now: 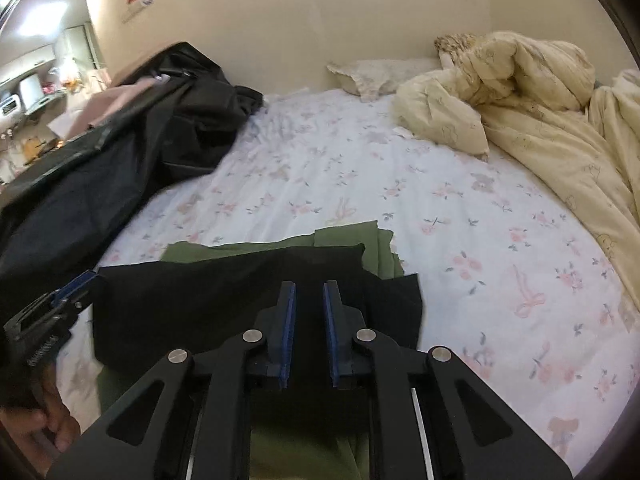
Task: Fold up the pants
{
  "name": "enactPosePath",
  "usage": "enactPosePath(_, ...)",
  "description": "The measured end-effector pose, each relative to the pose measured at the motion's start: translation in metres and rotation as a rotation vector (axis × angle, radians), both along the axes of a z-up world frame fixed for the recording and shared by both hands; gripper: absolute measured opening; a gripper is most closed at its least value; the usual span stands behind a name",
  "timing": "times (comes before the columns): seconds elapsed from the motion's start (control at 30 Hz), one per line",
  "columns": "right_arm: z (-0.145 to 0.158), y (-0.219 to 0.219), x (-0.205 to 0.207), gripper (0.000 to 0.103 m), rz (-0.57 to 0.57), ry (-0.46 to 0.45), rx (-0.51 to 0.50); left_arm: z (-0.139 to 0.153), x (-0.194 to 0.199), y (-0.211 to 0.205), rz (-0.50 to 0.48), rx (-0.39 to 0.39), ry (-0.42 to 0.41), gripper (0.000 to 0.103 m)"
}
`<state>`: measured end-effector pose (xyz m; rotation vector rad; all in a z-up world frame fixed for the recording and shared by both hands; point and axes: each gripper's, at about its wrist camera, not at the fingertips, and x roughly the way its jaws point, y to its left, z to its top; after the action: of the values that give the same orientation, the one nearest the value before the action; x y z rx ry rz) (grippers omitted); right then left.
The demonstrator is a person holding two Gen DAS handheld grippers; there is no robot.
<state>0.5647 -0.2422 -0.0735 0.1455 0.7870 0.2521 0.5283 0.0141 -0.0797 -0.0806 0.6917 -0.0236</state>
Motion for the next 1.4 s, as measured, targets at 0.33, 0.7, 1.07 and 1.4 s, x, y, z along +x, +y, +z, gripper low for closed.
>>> enactPosePath(0.33, -0.064, -0.035, 0.022, 0.013, -0.146, 0.120, 0.081, -0.061, 0.048, 0.021, 0.054, -0.071, 0.172, 0.015)
enactPosePath(0.7, 0.004, -0.051, -0.064, 0.019, -0.043, 0.032, 0.077, 0.002, -0.047, 0.053, 0.129, 0.011, 0.046, 0.073)
enactPosePath(1.07, 0.083, -0.031, -0.286, 0.077, 0.002, -0.046, 0.001, 0.079, -0.248, 0.026, 0.018, 0.026, 0.011, 0.075)
enactPosePath(1.4, 0.123, -0.020, -0.436, 0.086, -0.035, -0.170, 0.000, 0.116, -0.407, -0.002, 0.010, -0.011, -0.051, 0.101)
